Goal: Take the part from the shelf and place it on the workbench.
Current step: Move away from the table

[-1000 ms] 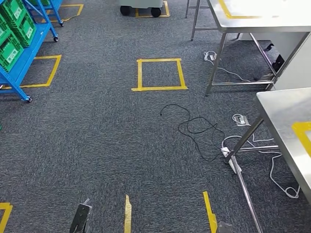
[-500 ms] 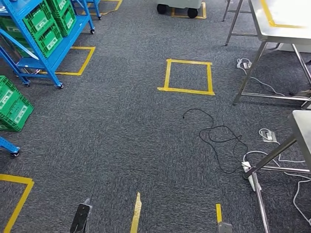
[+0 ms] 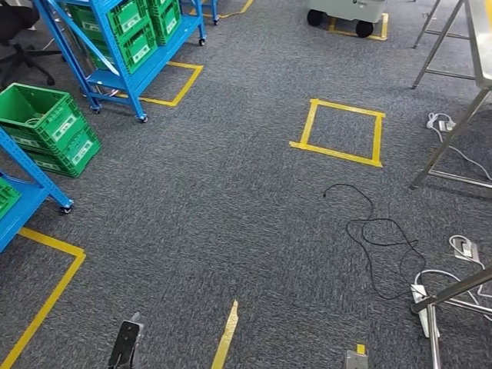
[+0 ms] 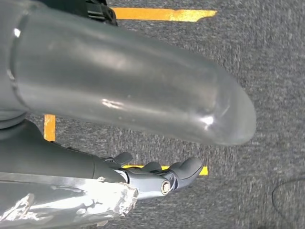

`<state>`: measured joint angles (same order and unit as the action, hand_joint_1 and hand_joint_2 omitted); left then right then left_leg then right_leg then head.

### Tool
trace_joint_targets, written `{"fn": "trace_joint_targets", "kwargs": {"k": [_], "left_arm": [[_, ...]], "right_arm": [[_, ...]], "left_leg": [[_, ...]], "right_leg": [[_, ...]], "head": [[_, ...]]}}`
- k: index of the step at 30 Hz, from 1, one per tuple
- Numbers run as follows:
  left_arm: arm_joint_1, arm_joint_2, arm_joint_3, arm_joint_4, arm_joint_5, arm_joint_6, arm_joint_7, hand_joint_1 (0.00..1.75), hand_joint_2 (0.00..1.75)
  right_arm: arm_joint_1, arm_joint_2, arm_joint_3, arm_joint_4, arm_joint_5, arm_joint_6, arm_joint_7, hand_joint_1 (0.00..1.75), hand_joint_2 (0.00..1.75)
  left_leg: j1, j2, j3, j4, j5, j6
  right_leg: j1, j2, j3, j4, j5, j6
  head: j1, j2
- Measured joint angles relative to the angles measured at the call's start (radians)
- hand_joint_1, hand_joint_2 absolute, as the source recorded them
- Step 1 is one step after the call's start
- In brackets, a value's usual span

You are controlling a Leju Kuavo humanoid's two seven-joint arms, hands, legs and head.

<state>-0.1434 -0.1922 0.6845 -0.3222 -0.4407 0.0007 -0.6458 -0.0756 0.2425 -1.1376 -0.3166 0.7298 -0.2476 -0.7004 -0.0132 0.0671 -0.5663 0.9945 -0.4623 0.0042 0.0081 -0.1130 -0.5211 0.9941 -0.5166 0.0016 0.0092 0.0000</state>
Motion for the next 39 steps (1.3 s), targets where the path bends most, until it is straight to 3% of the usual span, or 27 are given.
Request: {"fn": "trace_joint_targets", "kwargs": {"k": [1, 3, 5, 6, 7, 8, 9, 10, 11, 13, 14, 16, 18, 20, 22, 23, 24, 25, 27, 29, 31, 32, 34, 35, 37, 38, 39], "left_arm": [[0.003, 0.0, 0.0, -0.001, 0.001, 0.0, 0.0, 0.0, 0.0], [0.004, -0.002, 0.0, -0.004, 0.002, -0.001, 0.0, 0.0, 0.0], [0.001, -0.004, 0.001, -0.007, 0.005, -0.003, 0.0, 0.0, 0.0], [0.001, -0.005, 0.001, -0.007, 0.006, -0.003, 0.0, 0.0, 0.0], [0.002, -0.006, 0.001, -0.007, 0.007, -0.004, 0.0, 0.0, 0.0], [0.004, -0.006, 0.001, -0.007, 0.008, -0.004, 0.0, 0.0, 0.0], [0.005, -0.006, 0.001, -0.007, 0.008, -0.004, 0.0, 0.0, 0.0], [0.005, -0.006, 0.001, -0.007, 0.008, -0.004, 0.0, 0.0, 0.0], [0.005, -0.007, 0.001, -0.008, 0.009, -0.004, 0.0, 0.0, 0.0], [0.004, -0.008, 0.001, -0.009, 0.009, -0.004, 0.0, 0.0, 0.0], [0.004, -0.008, 0.001, -0.01, 0.01, -0.004, 0.0, 0.0, 0.0], [0.008, -0.007, 0.001, -0.012, 0.011, -0.004, 0.0, 0.0, 0.0], [0.01, -0.007, 0.001, -0.014, 0.012, -0.004, 0.0, 0.0, 0.0], [0.009, -0.007, 0.001, -0.015, 0.014, -0.003, 0.0, 0.0, 0.0], [0.01, -0.007, 0.001, -0.015, 0.015, -0.003, 0.0, 0.0, 0.0], [0.012, -0.007, 0.001, -0.015, 0.016, -0.003, 0.0, 0.0, 0.0], [0.014, -0.007, 0.001, -0.016, 0.017, -0.002, 0.0, 0.0, 0.0], [0.015, -0.007, 0.001, -0.016, 0.018, -0.002, 0.0, 0.0, 0.0], [0.015, -0.007, 0.001, -0.02, 0.019, -0.001, 0.0, 0.0, 0.0], [0.013, -0.008, 0.0, -0.023, 0.019, -0.001, 0.0, 0.0, 0.0], [0.015, -0.008, 0.0, -0.025, 0.021, -0.001, 0.0, 0.0, 0.0], [0.017, -0.008, 0.0, -0.026, 0.022, 0.0, 0.0, 0.0, 0.0], [0.016, -0.009, 0.0, -0.028, 0.025, 0.0, 0.0, 0.0, 0.0], [0.016, -0.01, 0.0, -0.029, 0.025, 0.0, 0.0, 0.0, 0.0], [0.016, -0.012, -0.001, -0.031, 0.027, 0.001, 0.0, 0.0, 0.0], [0.018, -0.013, -0.001, -0.031, 0.028, 0.001, 0.0, 0.0, 0.0], [0.019, -0.012, -0.001, -0.031, 0.028, 0.001, 0.0, 0.0, 0.0]], "right_arm": [[-0.002, 0.0, 0.001, 0.0, 0.0, 0.0, 0.0, 0.0, 0.0], [-0.004, -0.001, 0.002, 0.0, 0.0, 0.0, 0.0, 0.0, 0.0], [-0.003, -0.002, 0.003, 0.0, 0.0, 0.0, 0.0, 0.0, 0.0], [-0.002, -0.003, 0.003, 0.0, 0.0, 0.0, 0.0, 0.0, 0.0], [0.0, -0.005, 0.003, 0.0, 0.0, 0.0, 0.0, 0.0, 0.0], [0.002, -0.005, 0.003, 0.0, 0.0, 0.0, 0.0, 0.0, 0.0], [0.002, -0.006, 0.003, 0.0, 0.0, 0.0, 0.0, 0.0, 0.0], [0.002, -0.007, 0.003, 0.0, 0.0, 0.0, 0.0, 0.0, 0.0], [0.002, -0.007, 0.003, 0.0, 0.0, 0.0, 0.0, 0.0, 0.0], [0.001, -0.008, 0.003, 0.0, -0.001, 0.0, 0.0, 0.0, 0.0], [0.001, -0.008, 0.004, 0.0, -0.001, 0.0, 0.0, 0.0, 0.0], [0.002, -0.008, 0.004, 0.0, -0.002, -0.001, 0.0, 0.0, 0.0], [0.001, -0.008, 0.006, 0.0, -0.003, -0.001, 0.0, 0.0, 0.0], [0.003, -0.008, 0.008, 0.0, -0.004, -0.001, 0.0, 0.0, 0.0], [0.006, -0.009, 0.008, 0.0, -0.004, -0.002, 0.0, 0.0, 0.0], [0.006, -0.009, 0.009, 0.0, -0.005, -0.002, 0.0, 0.0, 0.0], [0.006, -0.009, 0.009, 0.0, -0.006, -0.002, 0.0, 0.0, 0.0], [0.005, -0.009, 0.01, 0.0, -0.007, -0.003, 0.0, 0.0, 0.0], [0.004, -0.009, 0.013, 0.0, -0.008, -0.003, 0.0, 0.0, 0.0], [0.004, -0.009, 0.017, 0.0, -0.009, -0.004, 0.0, 0.0, 0.0], [0.002, -0.009, 0.019, 0.0, -0.01, -0.004, 0.0, 0.0, 0.0], [0.001, -0.009, 0.021, 0.0, -0.01, -0.004, 0.0, 0.0, 0.0], [-0.001, -0.009, 0.024, 0.0, -0.012, -0.004, 0.0, 0.0, 0.0], [-0.001, -0.01, 0.025, 0.0, -0.014, -0.004, 0.0, 0.0, 0.0], [0.002, -0.01, 0.027, 0.0, -0.018, -0.005, 0.0, 0.0, 0.0], [0.004, -0.011, 0.027, 0.0, -0.019, -0.005, 0.0, 0.0, 0.0], [0.006, -0.011, 0.028, 0.0, -0.02, -0.005, 0.0, 0.0, 0.0]], "left_leg": [[0.001, -0.011, 0.001, -0.004, 0.002, 0.006], [0.006, -0.035, 0.005, -0.011, 0.008, 0.018], [0.009, -0.059, 0.005, -0.013, 0.011, 0.025], [0.008, -0.072, 0.004, -0.012, 0.012, 0.026], [0.008, -0.085, 0.004, -0.012, 0.012, 0.027], [0.008, -0.099, 0.004, -0.011, 0.012, 0.027], [0.008, -0.113, 0.005, -0.01, 0.011, 0.026], [0.009, -0.126, 0.006, -0.009, 0.011, 0.025], [0.008, -0.138, 0.006, -0.008, 0.01, 0.022], [0.008, -0.161, 0.0, -0.003, 0.01, 0.012], [0.009, -0.171, -0.005, -0.001, 0.012, 0.005], [0.014, -0.186, -0.012, -0.001, 0.015, -0.007], [0.013, -0.151, -0.029, 0.033, -0.01, -0.017], [0.013, -0.096, -0.081, 0.144, -0.073, -0.024], [0.016, -0.079, -0.139, 0.265, -0.12, -0.03], [0.018, -0.076, -0.147, 0.284, -0.117, -0.031], [0.019, -0.074, -0.135, 0.263, -0.096, -0.031], [0.019, -0.066, -0.104, 0.207, -0.062, -0.029], [0.013, -0.023, -0.029, 0.069, -0.009, -0.021], [0.005, 0.008, 0.003, 0.005, 0.001, -0.01], [0.003, -0.008, 0.003, -0.002, 0.0, 0.002], [0.005, -0.019, 0.005, -0.006, 0.002, 0.007], [0.011, -0.04, 0.011, -0.012, 0.004, 0.019], [0.011, -0.049, 0.012, -0.012, 0.003, 0.022], [0.01, -0.072, 0.012, -0.012, 0.001, 0.028], [0.01, -0.085, 0.014, -0.011, 0.0, 0.028], [0.01, -0.098, 0.016, -0.011, -0.002, 0.027]], "right_leg": [[-0.002, -0.001, 0.001, 0.002, -0.005, 0.006], [-0.006, 0.039, -0.016, 0.045, -0.037, 0.017], [-0.01, 0.093, -0.075, 0.166, -0.096, 0.023], [-0.011, 0.104, -0.111, 0.234, -0.12, 0.025], [-0.011, 0.109, -0.137, 0.278, -0.128, 0.026], [-0.012, 0.111, -0.148, 0.287, -0.116, 0.026], [-0.012, 0.114, -0.139, 0.255, -0.084, 0.026], [-0.015, 0.124, -0.113, 0.191, -0.041, 0.026], [-0.018, 0.149, -0.083, 0.122, -0.009, 0.025], [-0.025, 0.194, -0.038, 0.029, 0.021, 0.022], [-0.025, 0.204, -0.031, 0.018, 0.018, 0.018], [-0.023, 0.185, -0.029, 0.012, 0.022, 0.007], [-0.023, 0.159, -0.024, 0.004, 0.026, -0.006], [-0.021, 0.128, -0.021, 0.0, 0.025, -0.017], [-0.018, 0.097, -0.021, 0.001, 0.022, -0.022], [-0.018, 0.083, -0.021, 0.001, 0.02, -0.022], [-0.017, 0.071, -0.019, 0.001, 0.019, -0.022], [-0.017, 0.059, -0.017, 0.001, 0.017, -0.02], [-0.013, 0.04, -0.011, 0.003, 0.011, -0.014], [-0.008, 0.022, -0.007, 0.003, 0.006, -0.004], [-0.007, 0.004, -0.003, 0.001, 0.001, 0.006], [-0.009, 0.01, -0.003, 0.006, -0.005, 0.012], [-0.012, 0.054, -0.03, 0.066, -0.042, 0.022], [-0.014, 0.082, -0.061, 0.129, -0.072, 0.025], [-0.016, 0.107, -0.135, 0.264, -0.12, 0.028], [-0.016, 0.11, -0.157, 0.295, -0.119, 0.028], [-0.017, 0.112, -0.159, 0.283, -0.096, 0.028]], "head": [[0.0, 0.0], [0.003, 0.0], [0.009, 0.0], [0.011, 0.0], [0.012, 0.0], [0.012, 0.0], [0.012, 0.0], [0.013, 0.0], [0.013, 0.0], [0.012, 0.0], [0.012, 0.0], [0.012, 0.0], [0.007, 0.0], [0.002, 0.0], [0.001, 0.0], [0.001, 0.0], [0.001, 0.0], [0.001, 0.0], [0.0, 0.0], [0.0, 0.0], [-0.001, 0.0], [0.0, 0.0], [0.005, 0.0], [0.009, 0.0], [0.013, 0.0], [0.013, 0.0], [0.014, 0.0]]}}
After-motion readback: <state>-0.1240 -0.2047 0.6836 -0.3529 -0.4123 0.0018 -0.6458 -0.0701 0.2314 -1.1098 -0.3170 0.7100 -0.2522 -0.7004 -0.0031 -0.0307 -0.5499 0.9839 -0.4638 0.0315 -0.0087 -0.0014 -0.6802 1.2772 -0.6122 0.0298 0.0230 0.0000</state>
